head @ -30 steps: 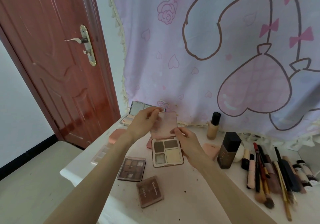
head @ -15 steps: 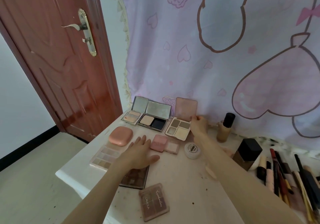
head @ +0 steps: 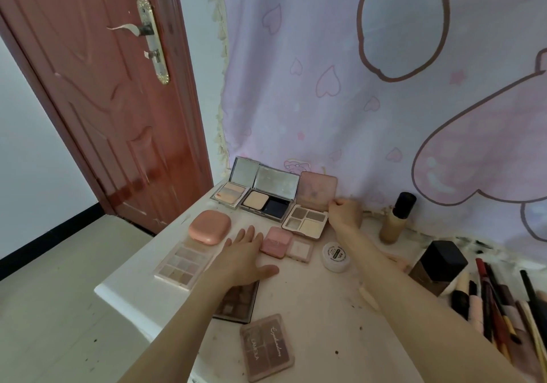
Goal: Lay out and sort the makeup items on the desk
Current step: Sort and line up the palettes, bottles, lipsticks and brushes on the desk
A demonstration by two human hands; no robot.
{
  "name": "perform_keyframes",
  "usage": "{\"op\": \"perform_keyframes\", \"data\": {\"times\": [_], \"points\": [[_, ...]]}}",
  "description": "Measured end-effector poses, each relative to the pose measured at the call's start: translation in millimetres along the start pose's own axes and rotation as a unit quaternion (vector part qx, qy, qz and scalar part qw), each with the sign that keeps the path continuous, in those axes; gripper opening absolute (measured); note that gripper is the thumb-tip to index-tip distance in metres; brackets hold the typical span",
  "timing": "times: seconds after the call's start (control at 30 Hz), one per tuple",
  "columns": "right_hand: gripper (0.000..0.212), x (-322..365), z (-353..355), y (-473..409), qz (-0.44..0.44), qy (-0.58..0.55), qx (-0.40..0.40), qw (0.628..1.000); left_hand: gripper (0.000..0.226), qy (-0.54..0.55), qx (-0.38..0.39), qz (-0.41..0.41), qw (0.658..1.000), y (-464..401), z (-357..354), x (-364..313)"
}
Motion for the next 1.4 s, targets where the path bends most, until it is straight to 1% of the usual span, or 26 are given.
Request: {"op": "perform_keyframes", "data": {"times": [0.23, 0.33, 0.47, 0.53, 0.57, 0.63, 0.67, 0.73, 0.77, 0.8, 0.87, 0.93, 0.97, 1.0, 1.07, 1.1, 1.13, 1.2, 1.27, 1.3, 1.37, 1.4], "points": [[0.023, 2, 3, -7, 0.007, 0.042, -0.007, 0.999, 0.084, 0.014, -0.005, -0.002, 1.0, 3, 2, -1], [0.022, 3, 3, -8, 0.008, 0.036, -0.007, 0.999, 0.084, 0.02, -0.005, -0.001, 1.0, 4, 2, -1], [0.019, -2, 1, -8, -0.011, 0.023, 0.014, 1.0, 0.084, 0.026, -0.003, 0.001, 1.0, 5, 4, -1], [0.017, -4, 4, -3, -0.022, 0.008, 0.015, 1.0, 0.083, 0.032, 0.001, 0.002, 0.999, 7, 4, -2], [0.019, -2, 7, 3, -0.021, -0.005, 0.011, 1.0, 0.082, 0.033, 0.002, 0.002, 0.999, 7, 4, -2], [0.016, 5, 16, 22, 0.005, -0.036, -0.002, 0.999, 0.077, 0.039, 0.006, 0.001, 0.999, 9, 5, -3], [0.018, 10, 18, 34, 0.029, -0.048, -0.006, 0.998, 0.073, 0.047, 0.006, -0.002, 0.999, 12, 6, -5], [0.022, 25, 14, 64, 0.106, -0.065, 0.015, 0.992, 0.065, 0.087, -0.006, -0.009, 0.996, 15, 10, -5], [0.021, 31, 7, 81, 0.148, -0.068, 0.034, 0.986, 0.063, 0.121, -0.026, -0.008, 0.992, 18, 14, -4], [0.02, 37, 1, 96, 0.187, -0.066, 0.056, 0.978, 0.06, 0.158, -0.063, -0.007, 0.985, 21, 20, 1], [0.021, 49, -14, 127, 0.254, -0.034, 0.117, 0.959, 0.049, 0.205, -0.179, -0.006, 0.962, 34, 43, 16], [0.026, 57, -34, 155, 0.322, 0.028, 0.196, 0.926, 0.036, 0.182, -0.296, -0.008, 0.938, 50, 68, 35], [0.029, 59, -45, 167, 0.355, 0.062, 0.234, 0.903, 0.035, 0.158, -0.32, 0.005, 0.934, 54, 75, 46], [0.033, 59, -57, 179, 0.377, 0.096, 0.276, 0.879, 0.039, 0.127, -0.322, 0.032, 0.938, 55, 78, 59], [0.041, 55, -78, 199, 0.394, 0.14, 0.35, 0.838, 0.052, 0.077, -0.285, 0.104, 0.95, 52, 73, 87], [0.046, 51, -87, 207, 0.401, 0.167, 0.374, 0.819, 0.058, 0.067, -0.267, 0.128, 0.953, 50, 68, 96], [0.05, 47, -93, 214, 0.415, 0.205, 0.385, 0.798, 0.064, 0.066, -0.254, 0.141, 0.955, 46, 63, 103], [0.055, 38, -103, 222, 0.445, 0.283, 0.378, 0.761, 0.075, 0.071, -0.237, 0.149, 0.957, 38, 55, 108], [0.058, 32, -107, 224, 0.449, 0.318, 0.362, 0.752, 0.079, 0.056, -0.229, 0.153, 0.96, 28, 51, 109], [0.063, 30, -107, 224, 0.448, 0.326, 0.353, 0.754, 0.079, 0.046, -0.228, 0.157, 0.96, 24, 50, 109], [0.079, 29, -106, 226, 0.451, 0.329, 0.339, 0.757, 0.075, 0.036, -0.238, 0.165, 0.956, 19, 52, 109], [0.082, 29, -105, 227, 0.452, 0.329, 0.335, 0.759, 0.073, 0.043, -0.248, 0.167, 0.953, 17, 53, 109]]}}
Point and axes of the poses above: each hand's wrist, its own y-axis away from the middle knuckle, its own z-axis out of the back of the hand, x = y × z, the point moved 9 cm from there along -y, towards the middle knuckle, and after that the axes turned 1 degree about y, right-handed, at the moved point
